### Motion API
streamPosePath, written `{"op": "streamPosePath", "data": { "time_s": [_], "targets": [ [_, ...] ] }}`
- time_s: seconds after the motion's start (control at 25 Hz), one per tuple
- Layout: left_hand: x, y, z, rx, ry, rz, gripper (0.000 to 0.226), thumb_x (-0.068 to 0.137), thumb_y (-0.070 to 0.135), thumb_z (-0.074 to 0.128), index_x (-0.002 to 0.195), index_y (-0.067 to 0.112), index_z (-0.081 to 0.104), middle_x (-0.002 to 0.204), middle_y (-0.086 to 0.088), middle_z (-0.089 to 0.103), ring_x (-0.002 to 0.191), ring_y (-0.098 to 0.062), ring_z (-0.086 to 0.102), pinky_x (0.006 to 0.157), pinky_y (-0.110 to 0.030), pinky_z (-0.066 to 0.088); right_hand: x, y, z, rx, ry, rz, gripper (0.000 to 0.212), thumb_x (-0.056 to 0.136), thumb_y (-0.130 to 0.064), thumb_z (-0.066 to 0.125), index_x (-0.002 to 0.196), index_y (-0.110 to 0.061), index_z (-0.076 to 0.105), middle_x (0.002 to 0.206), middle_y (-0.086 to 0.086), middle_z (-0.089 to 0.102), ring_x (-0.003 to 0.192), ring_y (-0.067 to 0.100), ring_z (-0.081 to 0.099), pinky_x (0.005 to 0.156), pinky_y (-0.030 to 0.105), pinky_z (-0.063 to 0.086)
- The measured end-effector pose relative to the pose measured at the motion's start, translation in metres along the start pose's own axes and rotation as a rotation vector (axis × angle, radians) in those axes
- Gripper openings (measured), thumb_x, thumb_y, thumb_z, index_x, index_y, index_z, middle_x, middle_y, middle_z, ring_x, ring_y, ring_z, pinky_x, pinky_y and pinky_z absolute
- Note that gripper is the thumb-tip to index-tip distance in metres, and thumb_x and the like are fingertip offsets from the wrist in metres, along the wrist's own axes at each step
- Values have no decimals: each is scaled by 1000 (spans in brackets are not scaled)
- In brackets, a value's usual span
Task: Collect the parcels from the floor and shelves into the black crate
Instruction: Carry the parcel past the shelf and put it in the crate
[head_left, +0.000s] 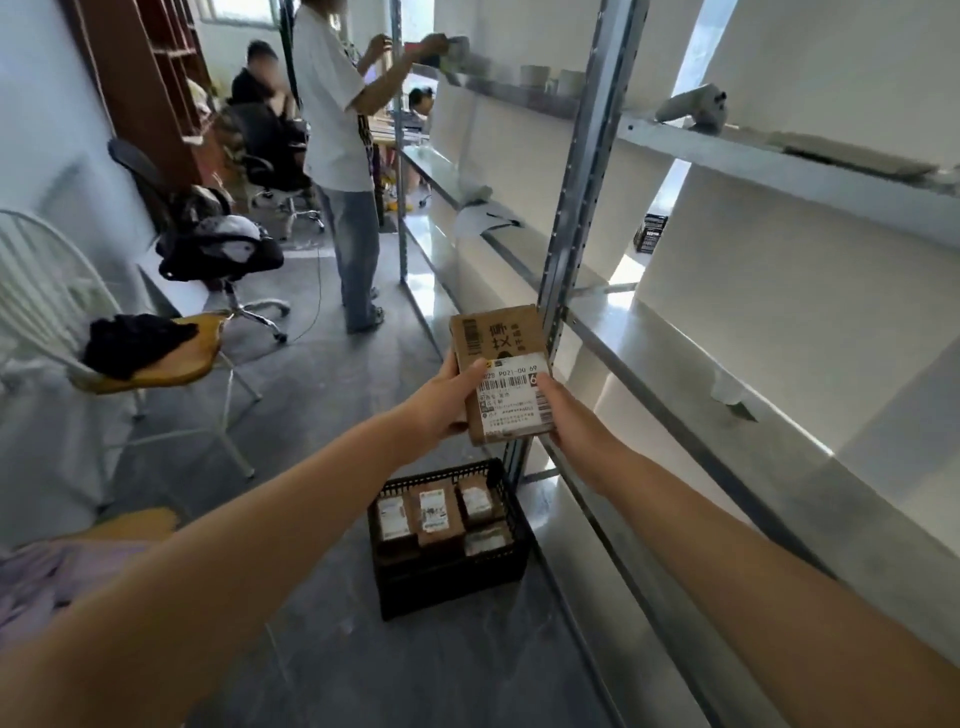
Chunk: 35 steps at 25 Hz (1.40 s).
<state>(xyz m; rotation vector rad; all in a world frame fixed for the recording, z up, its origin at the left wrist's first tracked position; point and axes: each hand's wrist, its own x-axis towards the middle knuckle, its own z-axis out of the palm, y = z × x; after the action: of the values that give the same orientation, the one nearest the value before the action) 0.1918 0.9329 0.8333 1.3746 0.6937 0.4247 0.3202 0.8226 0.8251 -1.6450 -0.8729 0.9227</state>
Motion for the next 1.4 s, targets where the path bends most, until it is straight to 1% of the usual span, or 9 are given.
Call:
{"op": "streamPosePath", "data": {
  "time_s": [0.32,0.6,0.72,0.8,0.92,1.04,1.12,1.28,1.4],
  "targets": [
    [97,-51,0,-9,109,-99,39,99,37,33,138,38,32,108,5,65,105,-16,60,96,-43,47,116,58,-27,51,-142,123,35,99,-38,32,128,-26,46,118,5,64,105,18,62,91,36,50],
    [210,-127,-29,-16,61,-281,42,98,38,34,140,39,28,109,12,63,98,-2,58,78,-23,49,235,131,-24,-12,-123,311,41,98,-35,37,138,-24,34,100,1,65,77,7,66,50,15,49],
    [263,-190,-37,12,63,-365,46,98,40,35,142,35,25,107,17,61,88,8,58,62,-12,49,287,198,-21,7,-150,428,41,96,-37,42,133,-19,43,102,5,68,84,15,68,53,18,52],
    [297,-251,-36,8,69,-398,52,96,44,37,143,38,17,116,14,60,96,3,58,74,-13,51,315,263,-18,3,-148,482,35,96,-38,41,126,-21,49,99,3,69,84,14,69,58,21,53],
    [343,-353,-30,-53,103,-430,59,94,41,45,144,38,14,126,1,58,108,-14,59,93,-33,51,358,366,-11,-13,-157,509,23,98,-35,38,116,-29,50,94,-2,67,75,9,69,54,20,52],
    [384,-460,-23,-102,95,-491,56,95,36,46,144,29,19,116,4,60,95,-6,61,63,-15,55,398,478,-5,-53,-151,543,24,99,-33,37,119,-25,48,92,1,68,67,8,70,49,18,51],
    [411,-527,-20,-78,63,-502,54,96,34,44,143,27,21,121,2,59,94,-6,61,57,-13,52,421,550,-3,-102,-159,582,31,98,-34,39,123,-17,49,96,5,68,74,14,70,52,21,51],
    [448,-613,-23,16,42,-623,48,96,42,41,138,18,37,127,-5,59,99,-17,59,72,-23,51,461,641,-1,-185,-326,729,40,97,-39,39,119,-11,57,107,10,69,99,24,66,87,37,53],
    [465,-639,-28,23,66,-728,52,96,49,36,129,11,49,123,-10,61,109,-25,59,92,-34,49,481,669,6,-156,-390,785,41,96,-42,39,115,-14,61,104,8,71,99,23,66,90,36,51]
  ]
}}
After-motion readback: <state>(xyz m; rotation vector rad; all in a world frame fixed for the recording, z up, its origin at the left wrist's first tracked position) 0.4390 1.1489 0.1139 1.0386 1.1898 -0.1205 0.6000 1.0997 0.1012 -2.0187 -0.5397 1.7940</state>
